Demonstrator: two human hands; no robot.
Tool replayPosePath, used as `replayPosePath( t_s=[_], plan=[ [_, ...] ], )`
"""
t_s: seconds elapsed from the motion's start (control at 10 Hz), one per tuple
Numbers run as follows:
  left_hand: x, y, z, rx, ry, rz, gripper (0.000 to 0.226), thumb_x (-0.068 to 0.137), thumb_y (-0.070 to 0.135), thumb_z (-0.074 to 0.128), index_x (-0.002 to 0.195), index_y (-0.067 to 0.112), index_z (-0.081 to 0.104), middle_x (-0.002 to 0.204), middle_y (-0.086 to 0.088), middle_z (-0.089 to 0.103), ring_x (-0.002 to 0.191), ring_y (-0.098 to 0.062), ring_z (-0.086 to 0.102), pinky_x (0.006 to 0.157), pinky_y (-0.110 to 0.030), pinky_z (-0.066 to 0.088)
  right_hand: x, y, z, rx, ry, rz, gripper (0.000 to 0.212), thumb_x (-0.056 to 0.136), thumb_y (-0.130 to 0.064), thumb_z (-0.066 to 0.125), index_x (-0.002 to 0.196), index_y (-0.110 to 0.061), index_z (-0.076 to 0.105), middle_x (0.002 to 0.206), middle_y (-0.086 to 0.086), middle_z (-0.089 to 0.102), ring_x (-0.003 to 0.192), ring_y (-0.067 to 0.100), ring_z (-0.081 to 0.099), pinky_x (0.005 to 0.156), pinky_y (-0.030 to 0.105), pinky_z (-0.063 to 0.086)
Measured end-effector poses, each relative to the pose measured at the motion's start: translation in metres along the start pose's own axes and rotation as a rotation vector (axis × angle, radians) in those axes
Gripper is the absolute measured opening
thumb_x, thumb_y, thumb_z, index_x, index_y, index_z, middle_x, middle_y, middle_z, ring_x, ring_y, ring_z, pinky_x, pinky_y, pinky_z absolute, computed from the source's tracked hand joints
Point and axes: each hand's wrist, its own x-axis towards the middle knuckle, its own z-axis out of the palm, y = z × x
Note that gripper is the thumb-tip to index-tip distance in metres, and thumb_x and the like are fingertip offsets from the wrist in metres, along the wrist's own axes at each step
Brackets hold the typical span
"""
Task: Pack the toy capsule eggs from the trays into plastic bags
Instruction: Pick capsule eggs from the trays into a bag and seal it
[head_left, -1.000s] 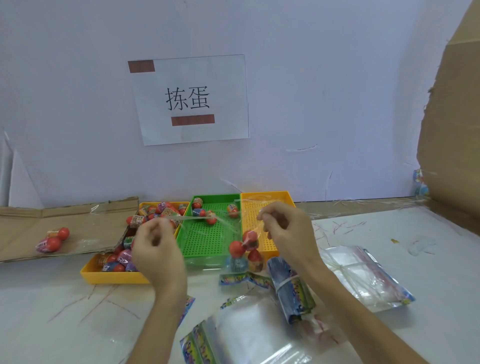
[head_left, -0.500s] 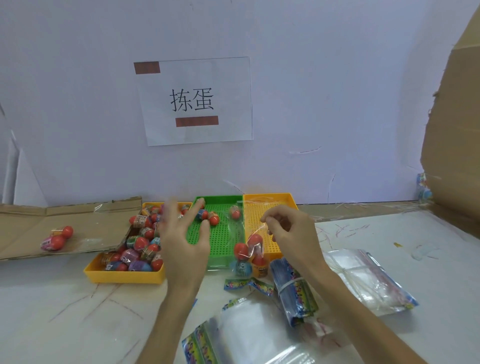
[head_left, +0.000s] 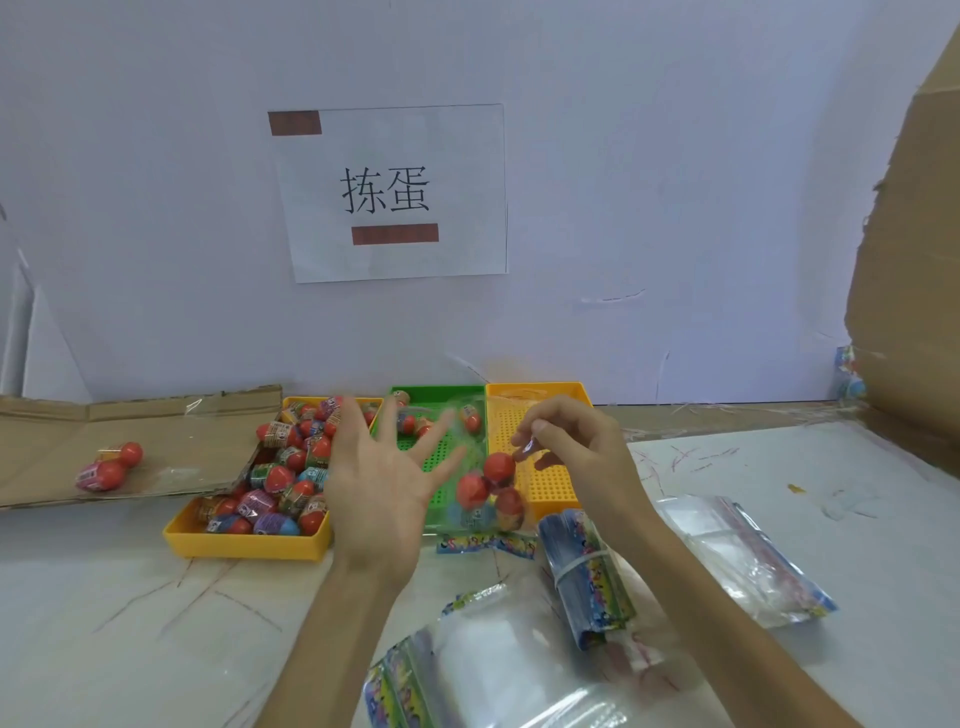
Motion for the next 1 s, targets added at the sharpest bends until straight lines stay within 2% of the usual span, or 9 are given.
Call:
replayPosePath(
  t_s=[0.1,0.2,0.3,0.4,0.5,0.6,0.7,0.9,1.0],
  plan=[
    [-0.009,-0.014,-0.003,0.547,-0.166,0.228,0.094,0.079,0.069,0.067,0.157,0.044,0.021,0.160,0.022,0.033,0.133,-0.010,0.057,0.101,-0.039,0.053,0.001,-0.002,-0.001,0.108,0.018,0.035,0.022,0.102,0.002,0.048,0.088,-0.008,0.063,0.078,0.003,0.073,0.071,0.019,0.069,0.059,0.028,0.053],
    [-0.003,-0.030,-0.006,0.773,-0.086,0.318,0.017,0.091,0.035,0.073,0.107,0.040,0.071,0.117,0.022,0.069,0.103,-0.004,0.070,0.081,-0.022,0.056,0.001,-0.005,-0.003,0.184,0.040,0.043,0.022,0.103,0.000,0.047,0.089,-0.008,0.061,0.075,0.004,0.070,0.065,0.017,0.066,0.052,0.027,0.051],
    [-0.004,-0.030,-0.008,0.690,0.061,0.312,0.018,0.098,0.021,0.064,0.084,0.020,0.074,0.081,0.001,0.075,0.075,-0.019,0.073,0.066,-0.033,0.061,0.001,-0.006,-0.006,0.168,0.094,0.033,0.021,0.103,-0.002,0.048,0.089,-0.008,0.063,0.074,0.007,0.066,0.064,0.019,0.061,0.048,0.026,0.048],
    [-0.005,-0.023,-0.004,0.636,0.075,0.227,0.037,0.098,0.047,0.057,0.115,0.016,0.068,0.104,0.004,0.075,0.094,-0.018,0.074,0.086,-0.042,0.059,0.003,-0.005,-0.005,0.144,0.119,0.039,0.021,0.102,-0.002,0.050,0.089,-0.009,0.065,0.073,0.010,0.063,0.062,0.020,0.057,0.046,0.027,0.045],
    [0.000,-0.013,-0.004,0.023,0.084,-0.139,0.074,0.095,0.063,0.048,0.158,0.030,0.026,0.142,-0.008,0.059,0.110,-0.035,0.072,0.085,-0.054,0.060,0.003,-0.004,-0.004,0.137,0.099,0.045,0.020,0.102,-0.001,0.050,0.089,-0.008,0.064,0.070,0.006,0.063,0.057,0.017,0.055,0.044,0.027,0.044],
    [0.008,0.001,-0.019,-0.474,0.183,-0.367,0.070,0.105,0.049,0.042,0.162,0.020,0.015,0.154,-0.026,0.042,0.121,-0.053,0.059,0.090,-0.063,0.054,0.004,-0.005,-0.007,0.152,0.096,0.050,0.023,0.102,-0.001,0.050,0.088,-0.010,0.065,0.068,0.005,0.062,0.056,0.018,0.053,0.044,0.027,0.044],
    [0.038,0.034,-0.024,0.092,0.091,-0.462,0.043,0.104,0.043,0.049,0.144,0.027,0.054,0.148,-0.006,0.056,0.114,-0.029,0.068,0.093,-0.046,0.053,0.005,-0.005,-0.010,0.164,0.114,0.052,0.023,0.102,0.000,0.050,0.088,-0.010,0.065,0.066,0.003,0.061,0.057,0.018,0.054,0.044,0.026,0.043],
    [0.096,0.134,-0.045,0.490,-0.445,-0.534,0.044,0.109,0.036,0.044,0.140,0.008,0.057,0.140,-0.024,0.059,0.110,-0.033,0.071,0.097,-0.044,0.056,0.005,-0.006,-0.009,0.130,0.111,0.039,0.018,0.100,0.000,0.052,0.088,-0.007,0.063,0.066,0.001,0.062,0.053,0.014,0.055,0.044,0.025,0.044],
    [0.111,0.141,-0.047,1.754,-0.519,-0.529,0.054,0.097,0.042,0.065,0.142,0.013,0.053,0.148,-0.010,0.055,0.126,-0.027,0.059,0.103,-0.035,0.046,0.005,-0.006,-0.009,0.113,0.105,0.042,0.019,0.101,0.000,0.052,0.088,-0.009,0.064,0.068,0.004,0.063,0.054,0.016,0.055,0.046,0.028,0.044]
  ],
)
